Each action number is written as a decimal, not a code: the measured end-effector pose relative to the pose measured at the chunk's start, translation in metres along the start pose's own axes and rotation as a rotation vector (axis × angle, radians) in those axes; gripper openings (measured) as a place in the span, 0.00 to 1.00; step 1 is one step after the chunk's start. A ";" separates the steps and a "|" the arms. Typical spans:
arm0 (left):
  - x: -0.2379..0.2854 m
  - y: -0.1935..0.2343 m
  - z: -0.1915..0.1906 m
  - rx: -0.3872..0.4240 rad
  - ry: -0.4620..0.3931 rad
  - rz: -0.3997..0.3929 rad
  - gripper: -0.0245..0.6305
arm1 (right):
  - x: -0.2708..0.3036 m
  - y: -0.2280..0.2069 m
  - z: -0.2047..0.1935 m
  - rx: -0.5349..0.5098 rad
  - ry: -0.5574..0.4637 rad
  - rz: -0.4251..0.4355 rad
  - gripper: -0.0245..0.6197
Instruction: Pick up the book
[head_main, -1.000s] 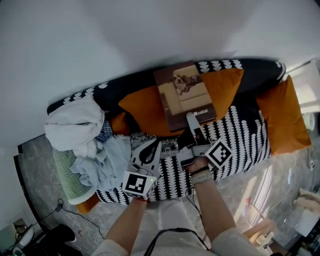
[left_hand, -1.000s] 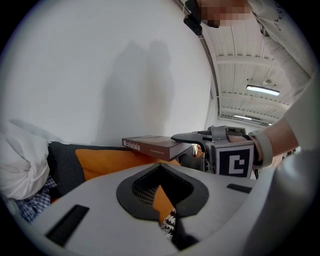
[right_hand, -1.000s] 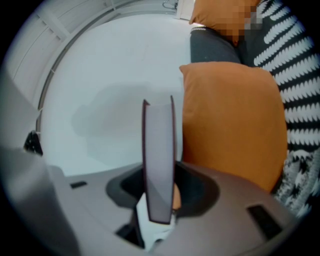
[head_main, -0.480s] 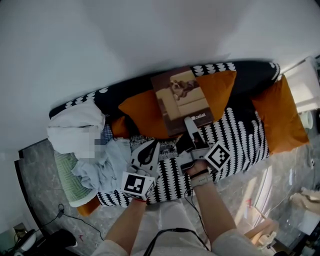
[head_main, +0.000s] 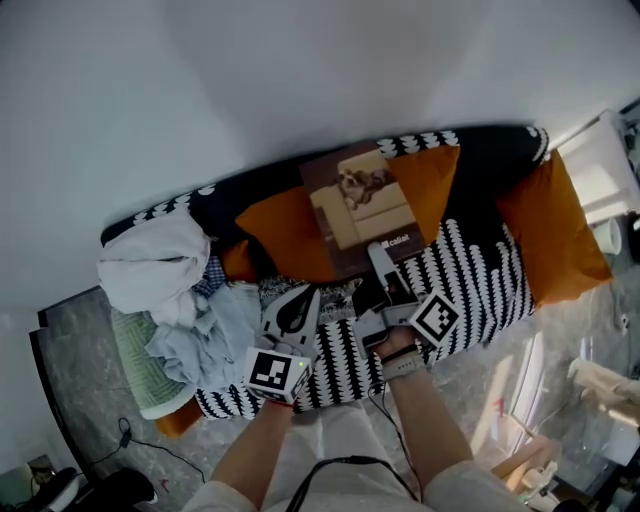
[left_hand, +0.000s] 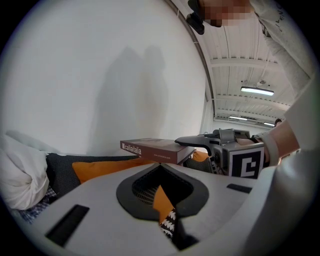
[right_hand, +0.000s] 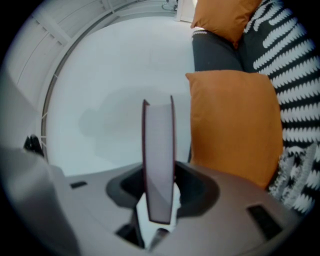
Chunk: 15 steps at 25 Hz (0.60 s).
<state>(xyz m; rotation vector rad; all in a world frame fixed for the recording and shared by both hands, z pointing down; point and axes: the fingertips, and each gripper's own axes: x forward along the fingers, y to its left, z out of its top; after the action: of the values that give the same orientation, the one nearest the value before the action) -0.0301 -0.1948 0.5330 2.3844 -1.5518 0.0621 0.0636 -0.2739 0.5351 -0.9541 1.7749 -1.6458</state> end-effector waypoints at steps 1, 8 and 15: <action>-0.001 -0.001 0.002 0.003 -0.001 -0.003 0.07 | -0.001 0.002 0.000 0.004 -0.001 0.003 0.30; -0.002 -0.002 0.008 0.008 -0.011 -0.013 0.07 | -0.003 0.005 -0.001 0.019 -0.008 0.007 0.30; -0.009 -0.007 0.014 0.001 -0.008 -0.022 0.07 | -0.014 0.011 -0.006 0.021 -0.003 0.013 0.30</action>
<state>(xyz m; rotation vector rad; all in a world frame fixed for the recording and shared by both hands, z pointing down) -0.0289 -0.1882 0.5158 2.4048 -1.5298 0.0486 0.0659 -0.2595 0.5237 -0.9332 1.7548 -1.6511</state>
